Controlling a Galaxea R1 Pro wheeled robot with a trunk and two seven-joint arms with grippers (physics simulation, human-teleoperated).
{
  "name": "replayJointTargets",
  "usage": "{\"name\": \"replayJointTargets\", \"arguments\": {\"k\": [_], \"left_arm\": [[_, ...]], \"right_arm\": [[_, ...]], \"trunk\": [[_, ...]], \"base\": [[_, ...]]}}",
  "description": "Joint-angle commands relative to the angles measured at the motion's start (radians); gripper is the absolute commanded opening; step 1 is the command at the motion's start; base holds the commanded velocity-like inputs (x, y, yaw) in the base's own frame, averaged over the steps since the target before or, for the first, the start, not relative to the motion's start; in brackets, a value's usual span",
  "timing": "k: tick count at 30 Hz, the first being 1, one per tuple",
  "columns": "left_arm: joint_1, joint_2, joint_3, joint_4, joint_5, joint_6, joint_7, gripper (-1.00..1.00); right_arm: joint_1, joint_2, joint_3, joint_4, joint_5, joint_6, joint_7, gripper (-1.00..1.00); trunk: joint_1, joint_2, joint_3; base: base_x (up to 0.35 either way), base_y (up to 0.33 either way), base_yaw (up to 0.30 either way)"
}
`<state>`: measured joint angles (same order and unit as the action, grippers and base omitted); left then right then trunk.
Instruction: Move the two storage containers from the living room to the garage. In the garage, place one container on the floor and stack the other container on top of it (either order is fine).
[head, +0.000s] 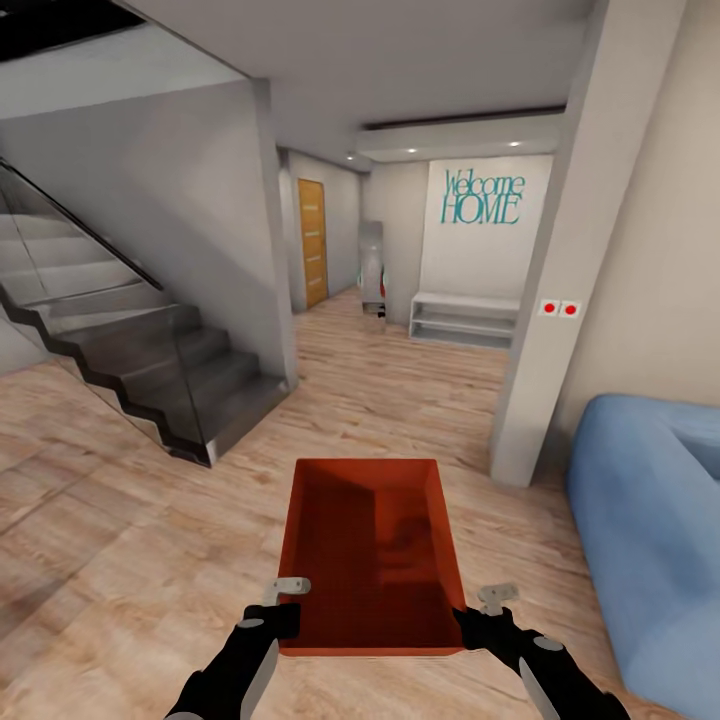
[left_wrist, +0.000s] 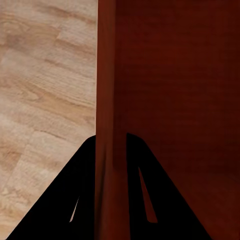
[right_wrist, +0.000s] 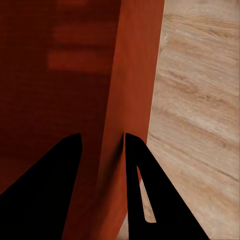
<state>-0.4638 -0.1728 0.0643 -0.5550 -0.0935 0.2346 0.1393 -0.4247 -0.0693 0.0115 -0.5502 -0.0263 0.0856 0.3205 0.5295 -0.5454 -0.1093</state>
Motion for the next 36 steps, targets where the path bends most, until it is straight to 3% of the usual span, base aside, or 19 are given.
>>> {"name": "replayJointTargets", "arguments": {"k": [1,36], "left_arm": [[-0.001,-0.002,0.057,-0.005,-0.031,0.008,0.003,-1.0],[-0.001,-0.002,0.057,-0.005,-0.031,0.008,0.003,-1.0]], "right_arm": [[0.0,0.0,-0.002,-0.002,-0.001,0.006,0.002,-1.0],[0.0,0.0,-0.002,0.001,0.0,0.006,0.002,-1.0]], "trunk": [[0.001,-0.002,-0.002],[0.001,-0.002,-0.002]], "base": [[0.33,0.0,0.0],[0.33,0.0,0.0]]}}
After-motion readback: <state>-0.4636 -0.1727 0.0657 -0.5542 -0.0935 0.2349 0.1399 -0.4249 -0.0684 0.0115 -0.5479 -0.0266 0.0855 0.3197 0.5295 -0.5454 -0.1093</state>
